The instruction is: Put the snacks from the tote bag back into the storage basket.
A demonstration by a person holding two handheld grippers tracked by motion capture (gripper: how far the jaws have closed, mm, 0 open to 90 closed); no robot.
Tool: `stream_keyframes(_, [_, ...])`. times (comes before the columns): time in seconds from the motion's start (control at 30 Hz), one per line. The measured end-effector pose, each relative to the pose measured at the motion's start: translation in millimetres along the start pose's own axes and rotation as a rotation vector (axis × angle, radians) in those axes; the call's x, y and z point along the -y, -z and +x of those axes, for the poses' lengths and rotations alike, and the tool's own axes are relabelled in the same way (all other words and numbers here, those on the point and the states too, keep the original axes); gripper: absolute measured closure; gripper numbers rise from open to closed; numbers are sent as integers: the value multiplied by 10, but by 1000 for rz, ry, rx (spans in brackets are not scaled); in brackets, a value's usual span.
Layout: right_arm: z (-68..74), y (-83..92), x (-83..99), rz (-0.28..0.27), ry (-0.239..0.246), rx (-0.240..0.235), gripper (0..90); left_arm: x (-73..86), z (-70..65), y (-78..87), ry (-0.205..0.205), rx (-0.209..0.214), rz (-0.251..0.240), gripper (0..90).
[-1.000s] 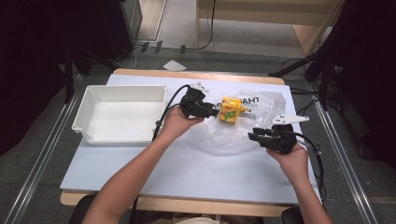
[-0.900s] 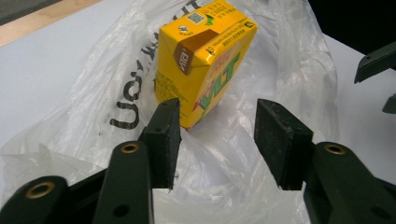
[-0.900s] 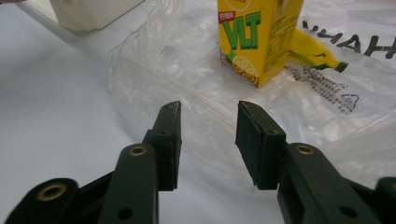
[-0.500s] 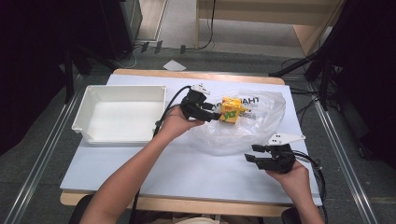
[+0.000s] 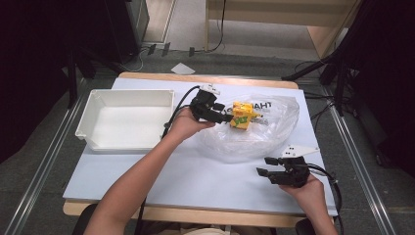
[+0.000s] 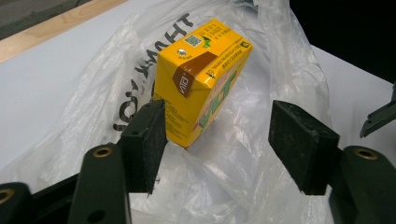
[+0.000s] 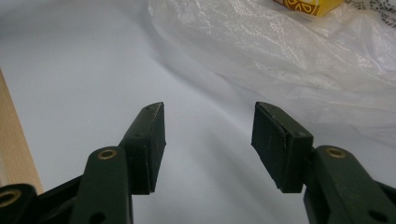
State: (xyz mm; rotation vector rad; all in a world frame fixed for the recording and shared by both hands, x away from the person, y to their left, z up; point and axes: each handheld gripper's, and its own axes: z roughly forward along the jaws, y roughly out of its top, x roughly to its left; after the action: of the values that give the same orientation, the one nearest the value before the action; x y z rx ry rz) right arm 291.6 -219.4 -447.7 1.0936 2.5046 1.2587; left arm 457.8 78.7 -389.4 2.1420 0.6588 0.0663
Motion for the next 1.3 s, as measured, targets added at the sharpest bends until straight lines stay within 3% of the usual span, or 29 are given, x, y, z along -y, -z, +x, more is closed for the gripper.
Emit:
stream_keyframes(0.17, [0,-24,8,6,-2,-9,441,20,32,-59,-1,7,18,351])
stream_keyframes(0.23, [-2,-38,16,12,-2,-9,442,3,48,-82,-8,4,46,351])
stream_keyframes(0.43, [-1,-57,28,15,0,-11,442,-51,79,-111,-39,3,28,308])
stream_keyframes(0.5, [0,-62,32,19,4,-12,442,-51,94,-129,-50,7,-1,305])
stream_keyframes(0.63, [11,-72,38,20,7,-17,442,-82,115,-185,-66,6,31,299])
stream_keyframes(0.97, [13,-72,45,20,12,-17,443,-131,140,-302,-79,17,7,281])
stream_keyframes(1.2, [20,-71,50,18,12,-23,443,-110,188,-431,-65,27,8,282])
stream_keyframes(1.3, [24,-69,52,15,10,-23,444,-133,183,-485,-85,26,34,282])
